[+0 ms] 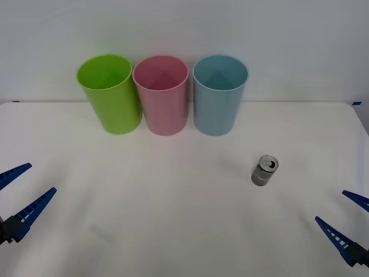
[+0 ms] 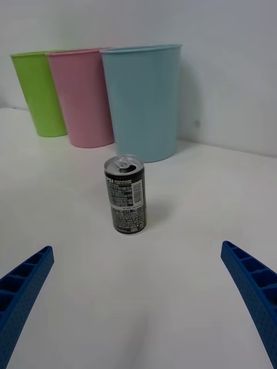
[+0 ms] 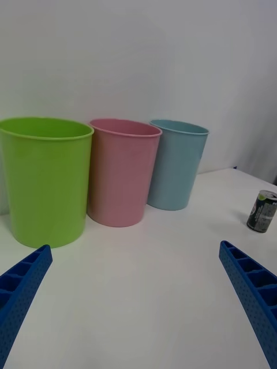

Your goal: Grasp the object on the table and drop it into the matching bin: aluminum can to the light blue bin, PET bottle to the pink bin.

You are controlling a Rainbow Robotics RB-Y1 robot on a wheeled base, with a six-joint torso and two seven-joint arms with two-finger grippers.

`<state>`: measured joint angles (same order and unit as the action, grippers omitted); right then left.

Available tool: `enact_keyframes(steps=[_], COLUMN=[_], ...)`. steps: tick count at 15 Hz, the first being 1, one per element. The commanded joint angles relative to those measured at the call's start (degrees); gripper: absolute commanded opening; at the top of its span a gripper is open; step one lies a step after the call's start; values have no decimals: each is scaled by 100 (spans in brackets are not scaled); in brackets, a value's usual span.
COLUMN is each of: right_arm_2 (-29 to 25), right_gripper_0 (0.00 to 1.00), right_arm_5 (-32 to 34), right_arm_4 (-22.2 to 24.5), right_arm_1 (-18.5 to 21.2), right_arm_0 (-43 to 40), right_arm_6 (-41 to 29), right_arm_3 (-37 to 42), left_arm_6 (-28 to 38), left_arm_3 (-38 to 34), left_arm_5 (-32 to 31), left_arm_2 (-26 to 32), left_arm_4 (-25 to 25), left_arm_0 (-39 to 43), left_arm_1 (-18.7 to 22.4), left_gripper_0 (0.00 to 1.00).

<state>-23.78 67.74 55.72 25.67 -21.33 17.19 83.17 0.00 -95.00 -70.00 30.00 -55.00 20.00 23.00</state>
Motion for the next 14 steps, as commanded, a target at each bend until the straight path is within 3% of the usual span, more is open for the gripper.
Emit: enact_keyframes(steps=[1, 7, 14], right_arm_2=[163, 656, 647], right_gripper_0=[100, 100, 100], right_arm_5=[11, -147, -613], right_arm_4=[44, 123, 668], right_arm_1=[-1, -106, -713], right_arm_0=[226, 815, 1263], right_arm_6=[82, 258, 364], right_arm_3=[-390, -996, -1110], left_arm_6=[0, 0, 0], left_arm_3=[0, 0, 0], left_arm_5=[0, 0, 0], left_arm_2=[0, 0, 0], left_arm_4=[0, 0, 0], left_arm_0=[0, 0, 0], left_arm_1=[0, 0, 0], left_gripper_0=[100, 100, 100])
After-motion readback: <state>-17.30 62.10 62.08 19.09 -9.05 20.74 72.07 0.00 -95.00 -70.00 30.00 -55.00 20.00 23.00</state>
